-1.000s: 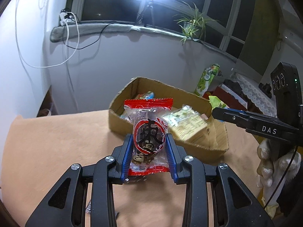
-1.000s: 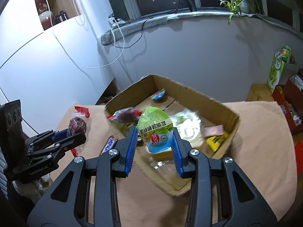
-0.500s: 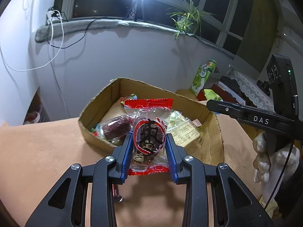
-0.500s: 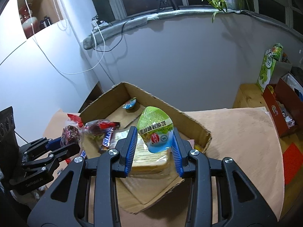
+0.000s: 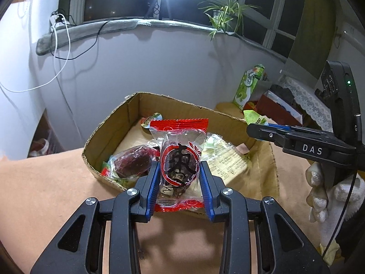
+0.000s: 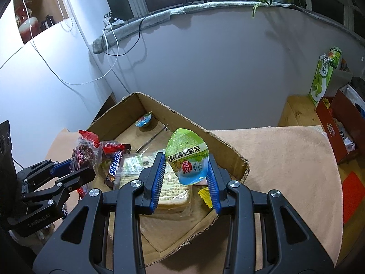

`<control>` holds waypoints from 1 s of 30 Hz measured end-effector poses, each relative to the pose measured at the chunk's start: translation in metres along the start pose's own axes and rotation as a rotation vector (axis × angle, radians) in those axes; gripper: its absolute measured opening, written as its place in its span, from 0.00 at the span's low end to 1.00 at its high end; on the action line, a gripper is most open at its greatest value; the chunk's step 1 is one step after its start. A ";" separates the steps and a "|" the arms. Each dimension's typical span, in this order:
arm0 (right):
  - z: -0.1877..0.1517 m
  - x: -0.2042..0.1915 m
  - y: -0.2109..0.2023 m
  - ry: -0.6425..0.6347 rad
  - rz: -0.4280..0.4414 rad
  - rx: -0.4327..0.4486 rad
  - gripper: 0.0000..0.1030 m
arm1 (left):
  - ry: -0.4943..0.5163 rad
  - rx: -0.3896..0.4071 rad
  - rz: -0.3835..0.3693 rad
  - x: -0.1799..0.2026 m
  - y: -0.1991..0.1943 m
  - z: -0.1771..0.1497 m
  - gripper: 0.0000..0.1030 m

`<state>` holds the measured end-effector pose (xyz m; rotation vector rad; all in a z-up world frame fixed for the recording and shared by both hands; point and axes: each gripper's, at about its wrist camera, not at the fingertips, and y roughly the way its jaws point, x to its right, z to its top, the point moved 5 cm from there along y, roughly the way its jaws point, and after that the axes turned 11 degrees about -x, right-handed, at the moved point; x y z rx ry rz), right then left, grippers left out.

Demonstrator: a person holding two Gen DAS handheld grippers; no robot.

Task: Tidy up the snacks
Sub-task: 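Lift the red-wrapped candy and green jelly cup and carry both over the box, then open both grippers to drop the candy and jelly cup into the box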

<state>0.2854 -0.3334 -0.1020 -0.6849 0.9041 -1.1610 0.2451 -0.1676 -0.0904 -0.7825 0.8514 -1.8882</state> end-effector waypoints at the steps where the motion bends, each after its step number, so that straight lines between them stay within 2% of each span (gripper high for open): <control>1: 0.000 0.001 0.001 0.002 0.000 -0.002 0.36 | 0.001 -0.003 0.000 0.000 0.001 0.000 0.31; 13: -0.002 0.003 0.004 0.005 -0.010 -0.011 0.40 | 0.014 -0.020 0.000 0.007 0.007 0.003 0.34; 14: -0.002 0.004 0.003 0.005 -0.012 -0.010 0.43 | 0.013 -0.020 0.002 0.007 0.007 0.004 0.35; 16: -0.002 0.004 0.001 0.007 -0.018 0.003 0.62 | 0.011 -0.014 0.002 0.007 0.006 0.004 0.46; 18: -0.002 0.003 -0.002 0.007 -0.026 0.016 0.67 | 0.012 -0.008 0.002 0.008 0.004 0.004 0.47; 30: -0.004 0.000 -0.011 0.005 -0.037 0.026 0.69 | 0.020 -0.001 0.008 0.012 -0.003 0.002 0.51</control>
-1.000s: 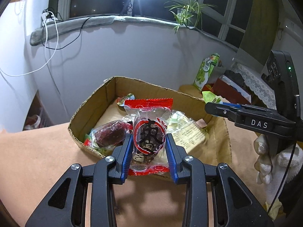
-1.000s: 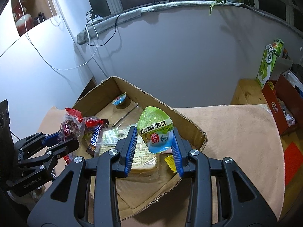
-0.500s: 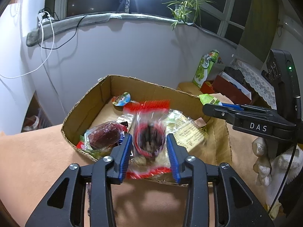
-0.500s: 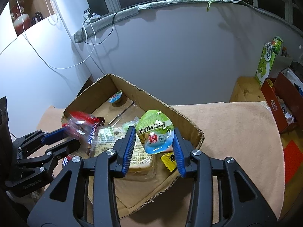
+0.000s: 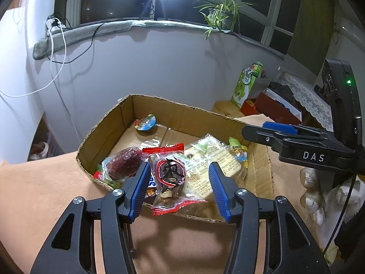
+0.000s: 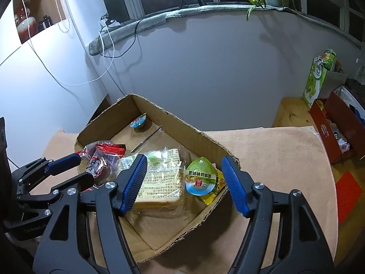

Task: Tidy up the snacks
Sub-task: 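Open both grippers to drop the candy and jelly cup into the box, then move both grippers back toward the black candy packet and chocolate bar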

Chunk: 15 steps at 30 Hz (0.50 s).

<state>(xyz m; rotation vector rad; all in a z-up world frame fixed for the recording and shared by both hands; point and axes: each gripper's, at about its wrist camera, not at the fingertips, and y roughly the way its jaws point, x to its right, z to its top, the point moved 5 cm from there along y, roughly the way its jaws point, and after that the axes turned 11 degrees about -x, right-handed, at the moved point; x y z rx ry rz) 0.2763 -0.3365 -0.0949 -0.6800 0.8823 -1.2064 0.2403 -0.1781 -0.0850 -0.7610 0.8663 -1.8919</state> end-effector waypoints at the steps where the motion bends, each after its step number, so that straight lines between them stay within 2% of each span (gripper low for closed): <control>1: 0.000 0.000 -0.002 0.002 0.000 0.002 0.69 | 0.000 0.002 0.000 0.000 -0.001 0.000 0.51; 15: -0.011 -0.031 -0.028 -0.033 0.008 0.032 0.69 | 0.003 0.053 0.007 -0.001 -0.037 -0.014 0.51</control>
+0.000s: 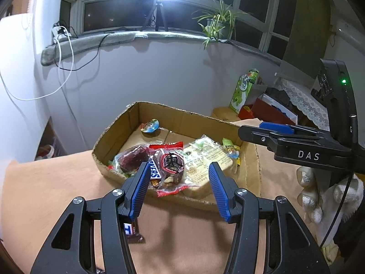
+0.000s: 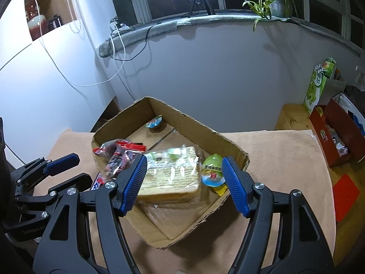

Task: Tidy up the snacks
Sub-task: 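Move both grippers back toward the black candy packet and chocolate bar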

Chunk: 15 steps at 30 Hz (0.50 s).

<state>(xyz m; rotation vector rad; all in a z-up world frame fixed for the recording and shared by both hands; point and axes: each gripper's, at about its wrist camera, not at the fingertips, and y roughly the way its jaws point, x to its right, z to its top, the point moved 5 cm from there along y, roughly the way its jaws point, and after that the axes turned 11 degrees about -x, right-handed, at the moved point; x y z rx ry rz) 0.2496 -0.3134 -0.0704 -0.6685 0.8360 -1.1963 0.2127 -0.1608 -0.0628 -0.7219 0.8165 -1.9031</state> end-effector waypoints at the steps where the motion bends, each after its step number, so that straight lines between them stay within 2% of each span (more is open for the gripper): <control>1: -0.001 -0.002 -0.001 -0.002 0.002 0.001 0.69 | -0.001 0.004 0.000 0.000 -0.002 -0.001 0.51; 7: -0.009 -0.022 -0.014 -0.031 0.018 0.014 0.69 | -0.027 0.027 0.006 -0.014 -0.023 -0.015 0.51; 15: -0.018 -0.050 -0.027 -0.067 0.071 0.023 0.69 | -0.104 0.054 0.038 -0.054 -0.055 -0.039 0.51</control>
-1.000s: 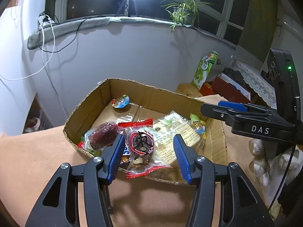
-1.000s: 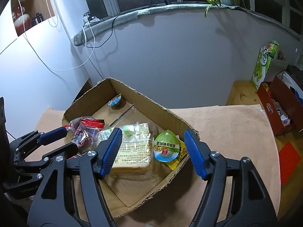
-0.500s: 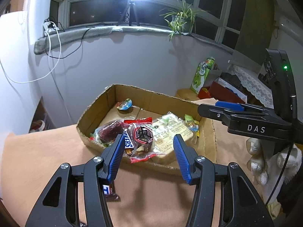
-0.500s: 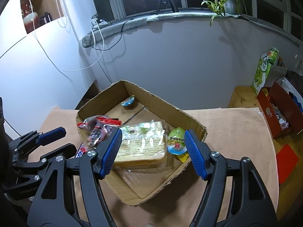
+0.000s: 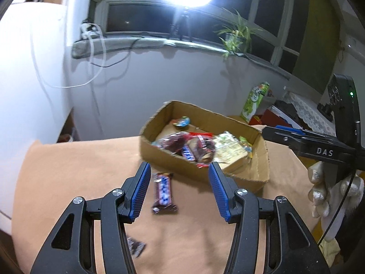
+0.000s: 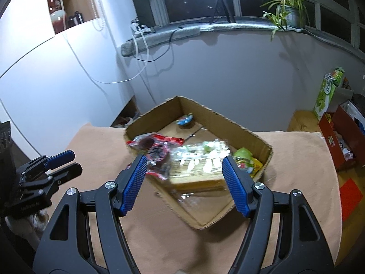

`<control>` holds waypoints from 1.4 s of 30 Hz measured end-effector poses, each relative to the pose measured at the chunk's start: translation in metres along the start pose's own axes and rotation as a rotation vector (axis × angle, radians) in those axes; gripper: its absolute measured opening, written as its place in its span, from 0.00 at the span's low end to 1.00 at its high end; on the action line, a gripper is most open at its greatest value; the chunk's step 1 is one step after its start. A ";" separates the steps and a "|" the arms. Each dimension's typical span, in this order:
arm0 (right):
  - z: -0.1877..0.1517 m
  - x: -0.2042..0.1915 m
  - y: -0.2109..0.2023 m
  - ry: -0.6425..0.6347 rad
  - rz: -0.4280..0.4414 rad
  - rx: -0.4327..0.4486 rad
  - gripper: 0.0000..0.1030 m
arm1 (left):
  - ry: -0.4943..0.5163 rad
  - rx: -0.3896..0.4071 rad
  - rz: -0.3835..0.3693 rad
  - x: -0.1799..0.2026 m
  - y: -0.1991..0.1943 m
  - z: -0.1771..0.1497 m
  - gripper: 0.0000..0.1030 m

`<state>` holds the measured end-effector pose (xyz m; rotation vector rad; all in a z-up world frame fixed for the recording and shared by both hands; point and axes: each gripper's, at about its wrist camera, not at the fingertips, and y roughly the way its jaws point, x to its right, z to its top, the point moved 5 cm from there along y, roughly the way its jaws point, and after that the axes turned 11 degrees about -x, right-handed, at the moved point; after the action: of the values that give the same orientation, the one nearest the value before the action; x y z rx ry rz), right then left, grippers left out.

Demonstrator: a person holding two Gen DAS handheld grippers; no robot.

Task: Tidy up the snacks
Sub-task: 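Move both grippers back toward the black candy packet and chocolate bar, then grasp the black printed candy packet with the left gripper while the right gripper grasps the chocolate bar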

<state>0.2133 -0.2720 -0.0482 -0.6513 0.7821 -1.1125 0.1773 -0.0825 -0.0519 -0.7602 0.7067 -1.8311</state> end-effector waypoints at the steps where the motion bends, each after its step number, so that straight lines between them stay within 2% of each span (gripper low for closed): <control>1: -0.001 -0.005 -0.001 -0.006 0.010 0.001 0.69 | -0.011 0.004 0.003 -0.005 -0.004 -0.002 0.51; 7: -0.010 -0.033 0.000 -0.048 0.061 -0.017 0.69 | -0.106 0.009 0.026 -0.044 -0.022 -0.026 0.51; 10: -0.016 -0.048 0.010 -0.072 0.086 -0.048 0.69 | -0.146 -0.013 0.027 -0.055 -0.023 -0.043 0.51; 18: -0.034 -0.087 0.052 -0.132 0.128 -0.141 0.69 | -0.207 -0.110 -0.030 -0.054 -0.002 -0.092 0.51; 21: -0.038 -0.099 0.068 -0.149 0.119 -0.170 0.69 | -0.217 -0.148 -0.046 -0.048 0.010 -0.103 0.51; 24: -0.039 -0.105 0.083 -0.147 0.097 -0.191 0.69 | -0.223 -0.174 -0.042 -0.046 0.020 -0.109 0.51; 32: -0.033 -0.104 0.120 -0.089 0.107 -0.244 0.69 | -0.253 -0.205 -0.037 -0.055 0.035 -0.109 0.51; 36: -0.031 -0.104 0.134 -0.086 0.088 -0.255 0.69 | -0.249 -0.216 -0.003 -0.058 0.044 -0.105 0.51; 39: -0.026 -0.104 0.147 -0.071 0.090 -0.276 0.62 | -0.227 -0.217 0.033 -0.056 0.051 -0.102 0.51; 42: -0.024 -0.106 0.157 -0.060 0.088 -0.291 0.62 | -0.211 -0.214 0.067 -0.056 0.055 -0.099 0.50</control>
<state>0.2510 -0.1243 -0.1627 -0.8819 0.9216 -0.9024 0.1503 -0.0365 -0.1664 -1.0407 0.7870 -1.6025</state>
